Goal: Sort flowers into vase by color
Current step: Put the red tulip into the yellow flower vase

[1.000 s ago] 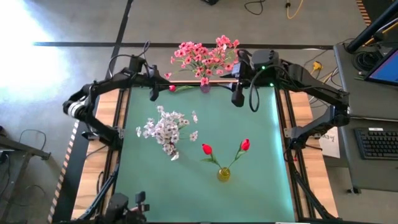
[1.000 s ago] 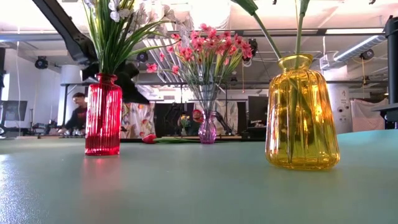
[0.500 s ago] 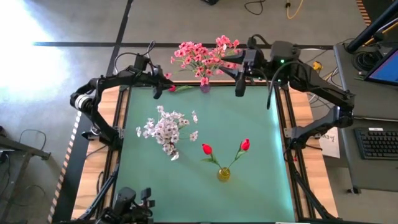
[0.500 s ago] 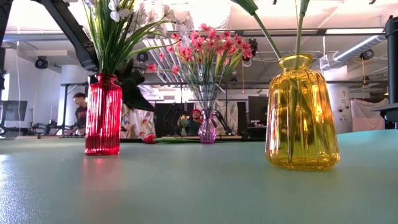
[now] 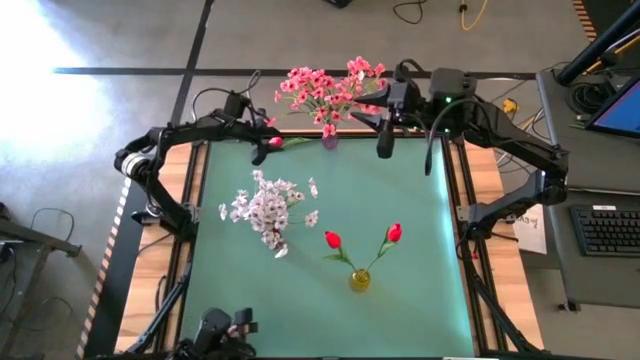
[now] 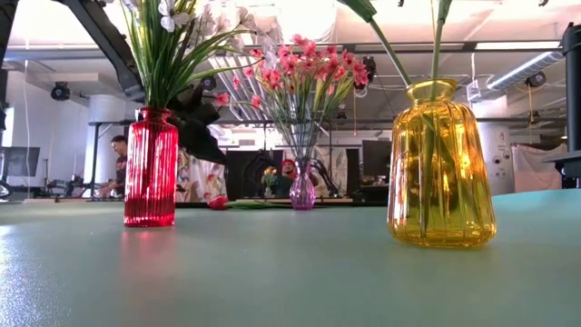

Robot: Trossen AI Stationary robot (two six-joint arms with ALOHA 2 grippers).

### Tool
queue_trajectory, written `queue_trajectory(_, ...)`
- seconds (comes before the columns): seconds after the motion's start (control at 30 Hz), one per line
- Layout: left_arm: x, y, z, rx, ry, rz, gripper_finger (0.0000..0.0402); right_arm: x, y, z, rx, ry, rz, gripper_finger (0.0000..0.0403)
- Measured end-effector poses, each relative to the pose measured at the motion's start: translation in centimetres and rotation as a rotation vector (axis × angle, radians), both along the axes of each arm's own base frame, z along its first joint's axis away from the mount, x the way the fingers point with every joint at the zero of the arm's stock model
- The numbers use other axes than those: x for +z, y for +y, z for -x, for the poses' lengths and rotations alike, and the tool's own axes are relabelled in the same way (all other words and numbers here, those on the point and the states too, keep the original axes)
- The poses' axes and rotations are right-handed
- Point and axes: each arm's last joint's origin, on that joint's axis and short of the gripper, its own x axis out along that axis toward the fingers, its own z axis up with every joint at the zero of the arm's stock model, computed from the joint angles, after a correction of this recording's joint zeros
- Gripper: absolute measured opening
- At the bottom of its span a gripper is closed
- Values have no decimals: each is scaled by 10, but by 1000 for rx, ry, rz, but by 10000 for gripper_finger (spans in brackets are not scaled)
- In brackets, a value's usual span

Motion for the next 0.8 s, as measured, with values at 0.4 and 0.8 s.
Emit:
queue_trajectory(0.4, -6, -4, -9, 48, 128, -119, 268, -3, 0, 0, 2, 29, -10, 146)
queue_trajectory(0.8, -41, 11, -19, 87, 170, -97, 256, -3, 0, 1, 2, 35, -12, 146)
